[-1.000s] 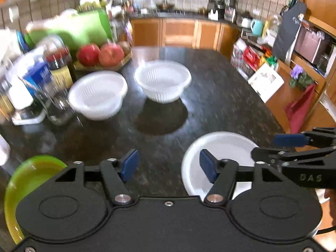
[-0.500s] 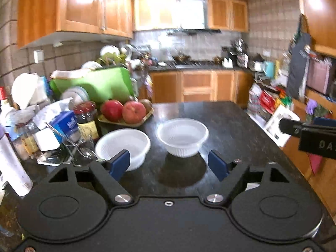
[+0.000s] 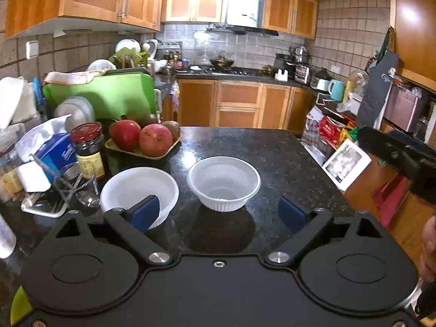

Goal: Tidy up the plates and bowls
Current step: 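Move the left tool to the rim of the next white bowl, then close the left tool on the white bowl rim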

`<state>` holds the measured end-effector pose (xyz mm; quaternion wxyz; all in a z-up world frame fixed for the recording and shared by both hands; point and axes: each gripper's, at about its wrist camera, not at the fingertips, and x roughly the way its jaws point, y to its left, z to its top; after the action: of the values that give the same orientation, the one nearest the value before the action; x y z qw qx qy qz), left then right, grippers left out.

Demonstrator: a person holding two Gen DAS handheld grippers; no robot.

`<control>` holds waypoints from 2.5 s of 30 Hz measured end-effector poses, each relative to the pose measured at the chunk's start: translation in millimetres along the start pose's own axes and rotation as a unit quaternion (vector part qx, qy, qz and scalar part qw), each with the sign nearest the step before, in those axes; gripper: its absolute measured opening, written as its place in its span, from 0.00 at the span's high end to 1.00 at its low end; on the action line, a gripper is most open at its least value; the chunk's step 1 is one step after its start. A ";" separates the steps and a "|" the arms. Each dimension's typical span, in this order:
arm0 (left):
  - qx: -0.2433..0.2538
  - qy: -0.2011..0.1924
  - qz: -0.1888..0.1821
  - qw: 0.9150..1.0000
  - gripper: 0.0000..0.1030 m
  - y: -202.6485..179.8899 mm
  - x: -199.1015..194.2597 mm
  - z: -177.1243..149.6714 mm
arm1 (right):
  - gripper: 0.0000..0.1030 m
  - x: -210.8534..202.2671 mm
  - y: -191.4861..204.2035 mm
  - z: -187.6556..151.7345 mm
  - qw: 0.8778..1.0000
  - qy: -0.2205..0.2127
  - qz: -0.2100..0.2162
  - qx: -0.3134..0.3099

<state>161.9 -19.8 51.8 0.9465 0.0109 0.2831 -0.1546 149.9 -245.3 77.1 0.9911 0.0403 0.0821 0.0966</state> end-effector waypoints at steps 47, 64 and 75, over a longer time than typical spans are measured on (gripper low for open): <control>-0.036 0.234 0.003 0.972 0.41 41.1 178.3 71.7 | 0.39 247.8 -19.9 -35.5 0.920 0.387 0.013 0.050; -0.012 0.269 -0.015 0.963 0.71 29.7 192.7 60.7 | 0.72 250.0 -20.9 -36.1 0.916 0.396 0.020 0.051; -0.001 0.277 -0.028 0.960 0.71 14.5 185.0 54.6 | 0.86 233.1 -32.7 -34.7 0.919 0.392 0.004 0.043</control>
<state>341.8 -65.0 -3.1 0.8263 0.0442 0.5345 -0.1717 375.7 -228.9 3.7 0.8764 0.0416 0.4682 0.1047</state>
